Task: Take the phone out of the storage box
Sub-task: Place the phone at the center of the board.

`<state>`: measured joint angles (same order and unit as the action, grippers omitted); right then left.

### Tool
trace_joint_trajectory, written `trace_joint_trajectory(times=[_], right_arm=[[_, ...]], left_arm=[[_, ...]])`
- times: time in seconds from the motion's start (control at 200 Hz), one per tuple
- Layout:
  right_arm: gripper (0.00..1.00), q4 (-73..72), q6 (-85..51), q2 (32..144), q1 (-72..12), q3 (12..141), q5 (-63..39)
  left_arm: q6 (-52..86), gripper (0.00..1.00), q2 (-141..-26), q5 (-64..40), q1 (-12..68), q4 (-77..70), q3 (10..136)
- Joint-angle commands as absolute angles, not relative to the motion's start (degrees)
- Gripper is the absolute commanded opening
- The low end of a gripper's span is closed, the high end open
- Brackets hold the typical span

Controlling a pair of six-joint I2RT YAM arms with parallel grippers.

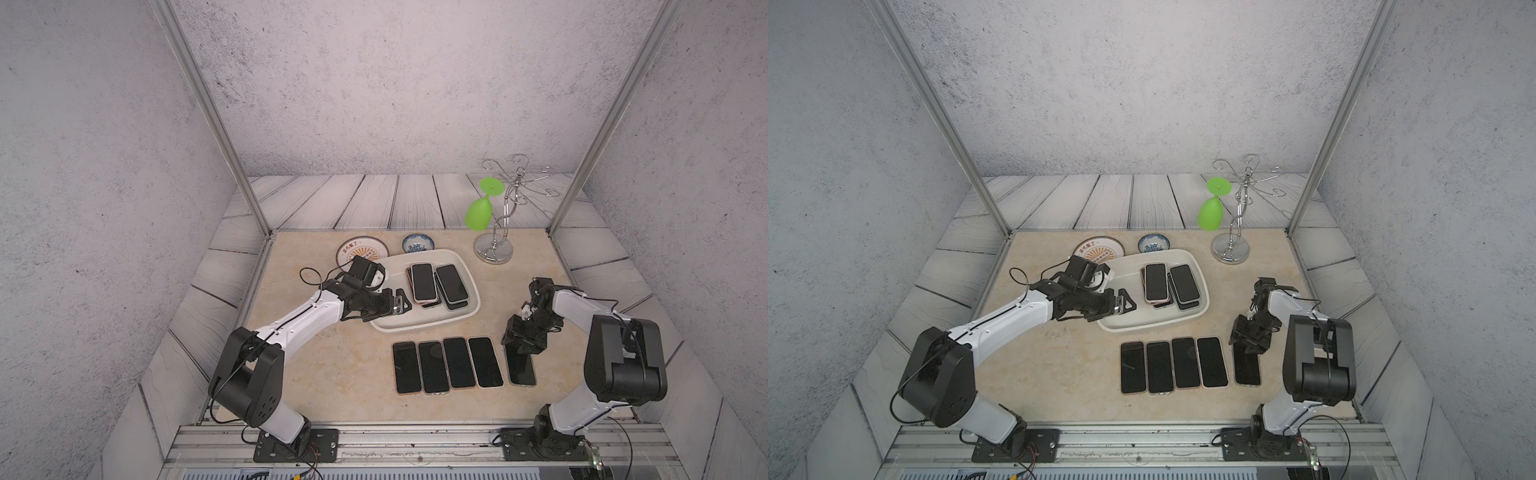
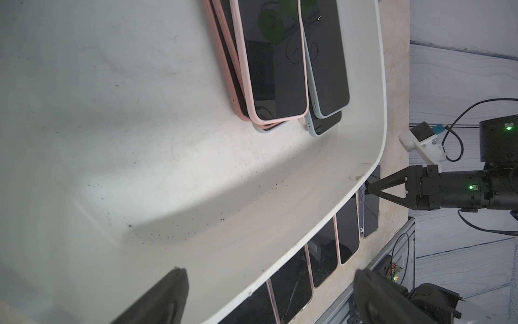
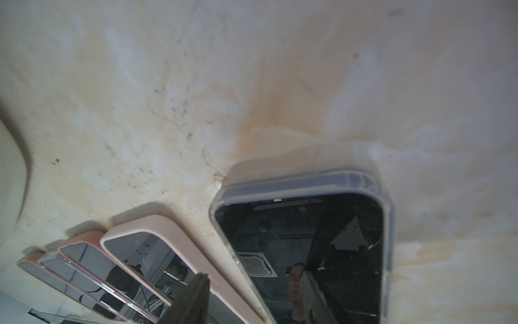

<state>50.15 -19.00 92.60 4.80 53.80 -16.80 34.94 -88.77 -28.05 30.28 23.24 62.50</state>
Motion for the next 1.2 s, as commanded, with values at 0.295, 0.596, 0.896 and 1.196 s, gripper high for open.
trace_joint_trajectory(times=[0.295,0.596,0.896,1.196], right_arm=[[0.71,48.64,-23.93,88.59,11.95,52.33,-7.49],[0.67,40.47,-25.32,93.86,13.36,47.32,-13.51],[0.58,39.05,-22.88,92.73,11.81,45.16,-18.22],[0.58,38.97,-22.55,92.17,7.38,45.35,-21.01]], left_arm=[[35.38,0.99,-85.87,-27.75,30.50,21.69,59.11],[35.28,0.99,-85.18,-27.78,30.50,21.32,57.93],[35.94,0.99,-86.19,-27.65,30.50,20.21,57.70],[36.29,1.00,-87.01,-27.03,30.93,20.10,58.18]])
